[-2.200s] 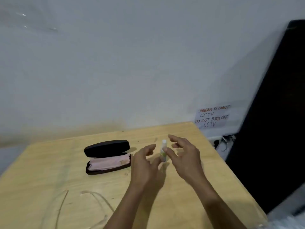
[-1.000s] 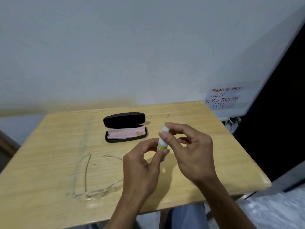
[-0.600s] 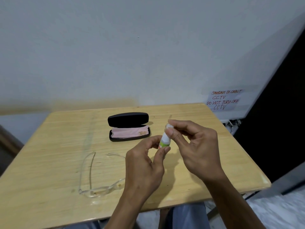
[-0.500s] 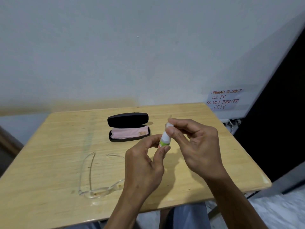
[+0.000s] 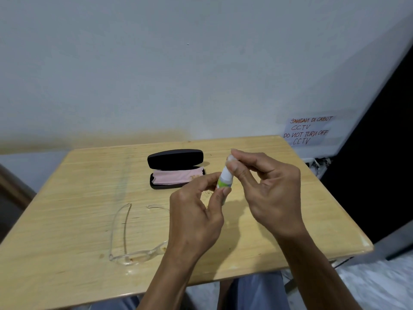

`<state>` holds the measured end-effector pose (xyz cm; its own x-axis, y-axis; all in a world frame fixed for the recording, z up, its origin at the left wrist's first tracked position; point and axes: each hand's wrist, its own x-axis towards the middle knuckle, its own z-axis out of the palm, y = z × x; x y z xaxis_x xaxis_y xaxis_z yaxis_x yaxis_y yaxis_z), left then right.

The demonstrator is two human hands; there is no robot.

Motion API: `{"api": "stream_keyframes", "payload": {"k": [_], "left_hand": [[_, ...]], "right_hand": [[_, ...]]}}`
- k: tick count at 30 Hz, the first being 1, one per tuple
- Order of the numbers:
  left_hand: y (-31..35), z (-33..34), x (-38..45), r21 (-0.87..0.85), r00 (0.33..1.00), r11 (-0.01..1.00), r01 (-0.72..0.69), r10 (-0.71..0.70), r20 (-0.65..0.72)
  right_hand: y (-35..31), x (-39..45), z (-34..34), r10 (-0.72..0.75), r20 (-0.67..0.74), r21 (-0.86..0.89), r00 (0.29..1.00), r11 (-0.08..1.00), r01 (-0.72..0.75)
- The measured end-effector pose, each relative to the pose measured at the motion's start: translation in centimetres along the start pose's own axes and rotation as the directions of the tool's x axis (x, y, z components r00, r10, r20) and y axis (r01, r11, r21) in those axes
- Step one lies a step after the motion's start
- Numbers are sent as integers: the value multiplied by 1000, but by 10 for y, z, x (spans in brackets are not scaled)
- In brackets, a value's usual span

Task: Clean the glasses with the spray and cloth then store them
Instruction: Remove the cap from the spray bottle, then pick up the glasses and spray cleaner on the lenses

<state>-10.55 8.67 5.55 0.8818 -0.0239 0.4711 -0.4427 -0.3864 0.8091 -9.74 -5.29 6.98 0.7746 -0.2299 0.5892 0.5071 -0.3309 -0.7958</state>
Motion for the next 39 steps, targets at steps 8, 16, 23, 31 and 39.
{"api": "stream_keyframes", "payload": {"k": [8, 16, 23, 31, 39], "left_hand": [[-14, -8, -13, -88, 995, 991, 102, -102, -3], [-17, -3, -4, -180, 988, 975, 129, -141, -56], [-24, 8, 1, -165, 979, 972, 169, -184, -84], [-29, 21, 7, -98, 978, 977, 187, -194, -74], [-32, 31, 8, -107, 977, 974, 199, -206, -60]], "right_hand": [[-12, 31, -22, 59, -66, 299, 996, 953, -36], [10, 8, -32, 66, -109, 47, 992, 997, -62], [70, -12, -49, 313, -271, -134, 910, 924, -358], [123, -19, -51, 378, -216, -445, 900, 783, -435], [135, -17, -49, 356, -159, -602, 921, 704, -376]]}}
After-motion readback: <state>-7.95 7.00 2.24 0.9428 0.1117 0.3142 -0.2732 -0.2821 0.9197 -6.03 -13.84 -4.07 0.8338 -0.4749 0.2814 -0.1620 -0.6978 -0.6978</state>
